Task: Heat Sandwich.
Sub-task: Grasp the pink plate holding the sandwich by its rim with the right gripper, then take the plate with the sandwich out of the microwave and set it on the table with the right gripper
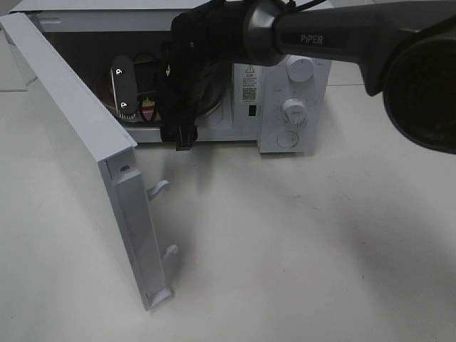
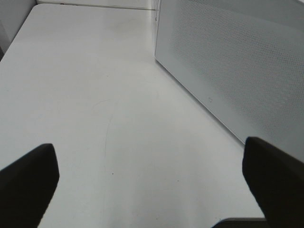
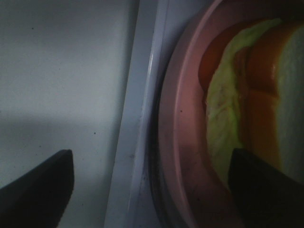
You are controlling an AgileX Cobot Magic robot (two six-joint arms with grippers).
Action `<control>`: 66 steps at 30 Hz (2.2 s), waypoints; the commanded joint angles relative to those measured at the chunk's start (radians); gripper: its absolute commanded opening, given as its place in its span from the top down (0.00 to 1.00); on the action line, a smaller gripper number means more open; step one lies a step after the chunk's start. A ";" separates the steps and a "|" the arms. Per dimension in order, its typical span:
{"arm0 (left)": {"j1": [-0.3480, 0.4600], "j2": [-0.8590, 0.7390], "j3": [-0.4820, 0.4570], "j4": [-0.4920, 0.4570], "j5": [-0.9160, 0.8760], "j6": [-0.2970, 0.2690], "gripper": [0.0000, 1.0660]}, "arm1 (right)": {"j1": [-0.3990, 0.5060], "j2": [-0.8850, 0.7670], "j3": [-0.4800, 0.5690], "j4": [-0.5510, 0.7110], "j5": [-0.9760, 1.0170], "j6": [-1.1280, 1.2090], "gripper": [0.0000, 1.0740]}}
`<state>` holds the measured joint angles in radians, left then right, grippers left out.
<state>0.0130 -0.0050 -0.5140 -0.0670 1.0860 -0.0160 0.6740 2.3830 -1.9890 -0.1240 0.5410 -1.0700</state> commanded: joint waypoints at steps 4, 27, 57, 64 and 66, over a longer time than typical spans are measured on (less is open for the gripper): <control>0.002 -0.005 -0.001 -0.008 -0.013 -0.001 0.09 | 0.006 0.052 -0.084 -0.001 0.008 0.051 0.24; 0.002 -0.005 -0.001 0.000 -0.013 -0.001 0.09 | 0.006 0.107 -0.112 0.108 0.011 0.029 0.30; 0.002 -0.005 -0.001 0.000 -0.013 -0.001 0.09 | 0.004 0.064 -0.109 0.106 0.140 0.029 1.00; 0.002 -0.005 -0.001 0.000 -0.013 -0.001 0.09 | 0.004 -0.011 0.006 0.104 0.095 -0.072 1.00; 0.002 -0.005 -0.001 0.000 -0.013 -0.001 0.09 | 0.004 -0.019 0.016 0.104 0.088 -0.074 1.00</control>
<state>0.0130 -0.0050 -0.5140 -0.0650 1.0860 -0.0160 0.6780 2.3790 -1.9810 -0.0210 0.6370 -1.1220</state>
